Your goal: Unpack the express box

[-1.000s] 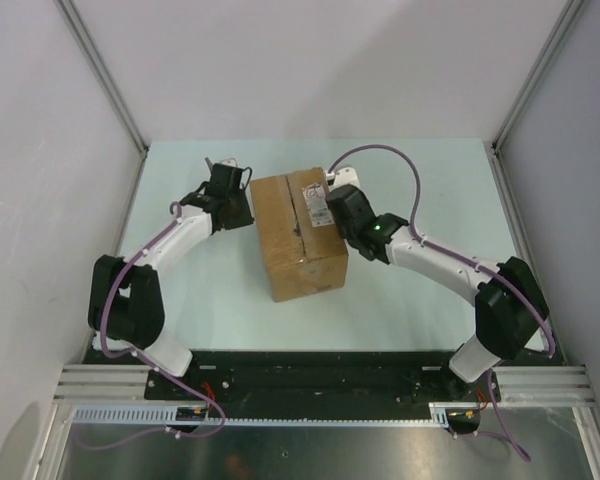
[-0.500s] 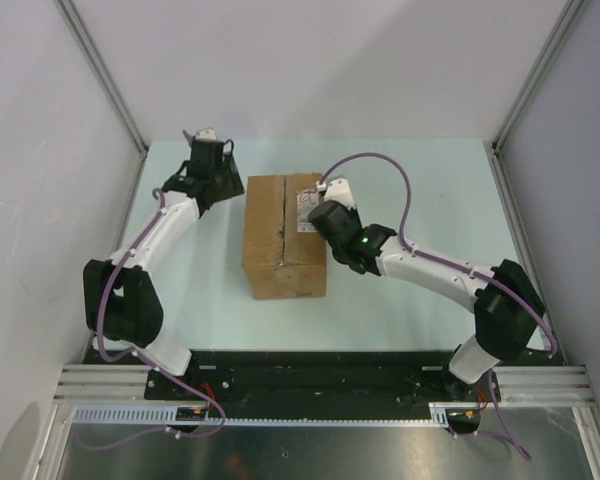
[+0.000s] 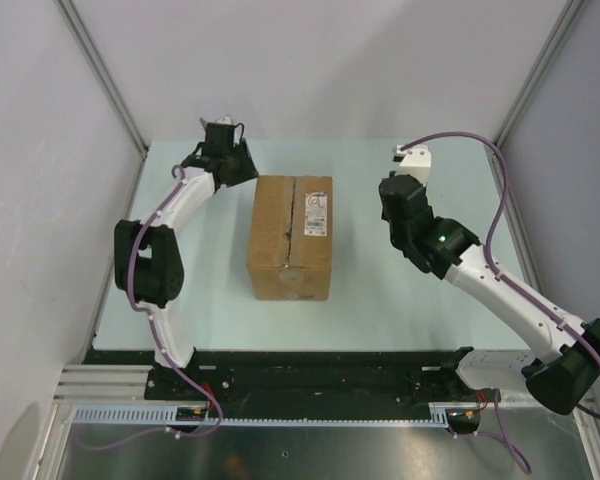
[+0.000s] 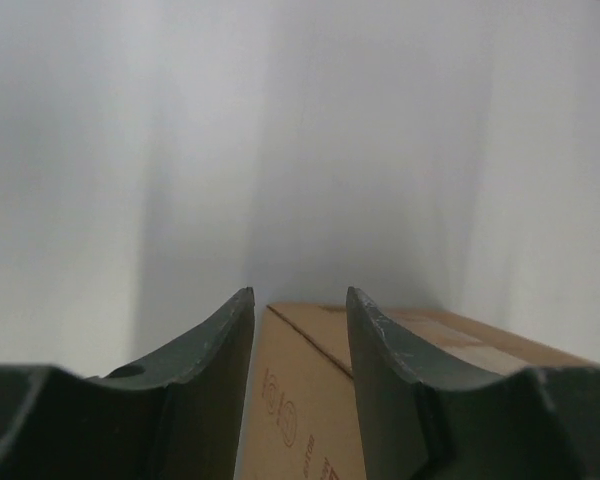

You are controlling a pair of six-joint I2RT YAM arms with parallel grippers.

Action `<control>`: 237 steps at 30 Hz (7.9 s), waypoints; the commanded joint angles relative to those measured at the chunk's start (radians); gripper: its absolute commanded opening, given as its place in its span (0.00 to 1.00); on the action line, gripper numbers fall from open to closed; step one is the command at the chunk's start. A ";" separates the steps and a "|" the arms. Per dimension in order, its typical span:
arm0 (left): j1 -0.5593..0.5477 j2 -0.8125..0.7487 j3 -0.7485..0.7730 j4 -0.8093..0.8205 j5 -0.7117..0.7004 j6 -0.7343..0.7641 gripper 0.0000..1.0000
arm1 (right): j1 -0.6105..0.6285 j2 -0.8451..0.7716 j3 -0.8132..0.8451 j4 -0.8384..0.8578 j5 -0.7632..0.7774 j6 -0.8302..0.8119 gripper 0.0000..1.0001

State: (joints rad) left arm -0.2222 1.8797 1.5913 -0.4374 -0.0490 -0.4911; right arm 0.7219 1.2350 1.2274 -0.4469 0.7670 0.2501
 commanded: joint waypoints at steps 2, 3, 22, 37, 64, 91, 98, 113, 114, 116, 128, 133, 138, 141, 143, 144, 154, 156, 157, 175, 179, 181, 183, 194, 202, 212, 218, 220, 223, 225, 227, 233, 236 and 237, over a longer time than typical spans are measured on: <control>-0.063 0.093 0.128 -0.023 0.422 0.153 0.47 | -0.018 -0.048 0.011 -0.036 0.034 0.025 0.00; -0.077 0.102 0.139 -0.021 0.437 0.176 0.47 | -0.022 -0.051 0.009 -0.041 0.032 0.025 0.00; -0.290 0.081 0.421 -0.009 0.204 0.241 0.86 | -0.064 -0.126 -0.019 -0.087 -0.014 0.055 0.00; -0.422 -0.699 -0.212 -0.062 -0.137 0.240 0.95 | -0.151 -0.172 -0.020 -0.046 -0.083 0.034 0.00; -0.421 -0.933 -0.639 -0.363 0.477 -0.164 0.75 | -0.214 -0.085 -0.020 0.063 -0.123 0.003 0.00; -0.267 -0.720 -0.599 -0.075 0.368 -0.078 0.46 | -0.243 -0.147 -0.029 0.020 -0.265 0.009 0.00; -0.259 -0.521 -0.457 0.063 0.491 -0.104 0.52 | -0.246 -0.177 -0.029 0.013 -0.334 -0.006 0.00; -0.230 -0.309 0.000 0.120 0.379 0.192 0.83 | -0.378 -0.261 -0.029 -0.101 -0.302 0.083 0.00; -0.279 -0.304 0.021 0.118 0.373 0.212 0.86 | -0.384 -0.264 -0.029 -0.104 -0.281 0.090 0.00; -0.345 -0.268 0.065 0.118 0.348 0.270 0.89 | -0.397 -0.267 -0.029 -0.121 -0.255 0.116 0.00; -0.672 -0.215 -0.022 0.127 0.196 0.537 0.85 | -0.457 -0.302 -0.029 -0.157 -0.250 0.117 0.00; -0.726 -0.318 -0.235 0.152 0.063 0.678 0.85 | -0.464 -0.296 -0.029 -0.157 -0.288 0.123 0.00; -0.758 -0.402 -0.379 0.192 -0.029 0.738 0.85 | -0.467 -0.287 -0.029 -0.159 -0.305 0.132 0.00; -0.763 -0.456 -0.464 0.252 -0.087 0.779 0.86 | -0.467 -0.278 -0.029 -0.159 -0.316 0.143 0.00; -0.760 -0.455 -0.484 0.256 -0.120 0.810 0.86 | -0.467 -0.273 -0.029 -0.157 -0.322 0.150 0.00; -0.760 -0.450 -0.485 0.256 -0.139 0.821 0.85 | -0.469 -0.267 -0.029 -0.153 -0.325 0.150 0.00; -0.704 -0.450 -0.514 0.259 -0.210 0.836 0.65 | -0.467 -0.238 -0.029 -0.131 -0.367 0.167 0.00; -0.700 -0.479 -0.513 0.261 -0.175 0.823 0.66 | -0.467 -0.233 -0.029 -0.128 -0.382 0.164 0.00; -0.700 -0.490 -0.504 0.264 -0.161 0.816 0.68 | -0.467 -0.227 -0.029 -0.127 -0.393 0.164 0.00; -0.573 -0.127 0.142 0.401 0.029 0.406 0.76 | -0.576 -0.105 -0.089 0.105 -0.758 0.218 0.00; -0.514 -0.019 0.219 0.398 0.216 0.264 0.66 | -0.578 -0.088 -0.092 0.119 -0.756 0.195 0.00; -0.516 0.013 0.239 0.397 0.230 0.261 0.67 | -0.581 -0.080 -0.101 0.134 -0.756 0.189 0.00; -0.517 0.050 0.262 0.397 0.251 0.243 0.67 | -0.581 -0.075 -0.105 0.139 -0.758 0.184 0.00; -0.542 0.141 0.280 0.376 0.216 0.253 0.66 | -0.579 -0.063 -0.131 0.136 -0.775 0.172 0.00; -0.551 0.188 0.271 0.258 0.167 0.224 0.67 | -0.567 -0.078 -0.170 0.105 -0.778 0.120 0.00; -0.551 0.242 0.302 0.118 0.129 0.221 0.66 | -0.477 -0.094 -0.201 0.103 -0.678 0.011 0.00; -0.560 0.257 0.309 0.048 0.075 0.220 0.66 | -0.451 -0.111 -0.206 0.031 -0.657 -0.020 0.00; -0.562 0.272 0.320 0.013 0.074 0.207 0.67 | -0.449 -0.121 -0.207 0.005 -0.656 -0.022 0.00; -0.560 0.300 0.360 -0.043 0.083 0.186 0.67 | -0.447 -0.132 -0.206 -0.062 -0.658 -0.034 0.00; -0.560 0.306 0.372 -0.057 0.086 0.168 0.67 | -0.447 -0.152 -0.207 -0.108 -0.655 -0.034 0.00; -0.560 0.314 0.377 -0.064 0.084 0.155 0.66 | -0.447 -0.178 -0.207 -0.136 -0.657 -0.034 0.00; -0.565 0.334 0.380 -0.090 0.081 0.117 0.63 | -0.423 -0.206 -0.207 -0.173 -0.670 0.001 0.00; -0.571 0.345 0.383 -0.098 0.087 0.109 0.62 | -0.398 -0.210 -0.207 -0.185 -0.675 0.032 0.00; -0.572 0.348 0.384 -0.096 0.083 0.108 0.61 | -0.391 -0.216 -0.210 -0.188 -0.676 0.043 0.00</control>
State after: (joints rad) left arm -0.7921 2.1342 1.9942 -0.3511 0.0551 -0.3408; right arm 0.2924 1.0401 1.0332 -0.4637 0.1337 0.2520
